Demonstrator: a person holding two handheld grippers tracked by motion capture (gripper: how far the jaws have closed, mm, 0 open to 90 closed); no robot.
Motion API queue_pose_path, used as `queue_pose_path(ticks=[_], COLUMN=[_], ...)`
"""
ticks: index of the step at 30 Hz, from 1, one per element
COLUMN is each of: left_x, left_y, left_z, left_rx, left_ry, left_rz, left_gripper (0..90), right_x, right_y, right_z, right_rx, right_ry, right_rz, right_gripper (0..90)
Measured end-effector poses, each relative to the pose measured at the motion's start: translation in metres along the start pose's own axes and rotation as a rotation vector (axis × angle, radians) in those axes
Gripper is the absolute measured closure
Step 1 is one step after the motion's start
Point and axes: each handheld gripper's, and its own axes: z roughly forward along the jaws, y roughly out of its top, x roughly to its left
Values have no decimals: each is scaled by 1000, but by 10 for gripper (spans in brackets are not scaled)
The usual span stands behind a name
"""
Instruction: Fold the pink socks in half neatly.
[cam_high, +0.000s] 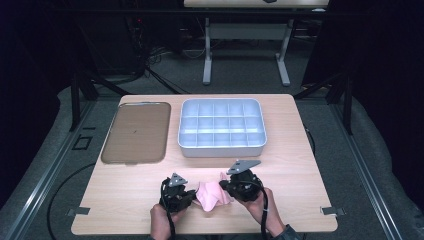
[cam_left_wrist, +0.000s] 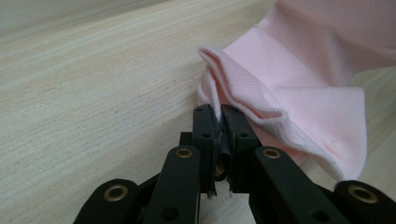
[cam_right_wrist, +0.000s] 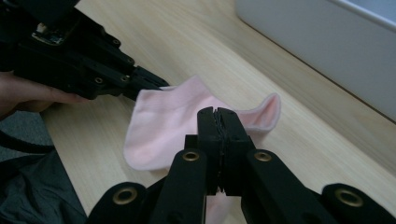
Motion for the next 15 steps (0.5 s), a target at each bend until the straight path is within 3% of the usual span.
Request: queue_pose_path(ticks=[5,10,15], left_x=[0,0,1], left_y=[1,0,0], left_z=[0,0,0], left_rx=[1,0,-3], left_ry=[-1,0,-5], left_rz=[-10,-10,-16], left_gripper=[844,844,844], right_x=[10,22,23], right_y=[9,19,18], right_z=[14,27,37], right_rx=[21,19,26], right_ry=[32,98,132], right_rz=[-54,-122,-119], right_gripper=[893,894,893])
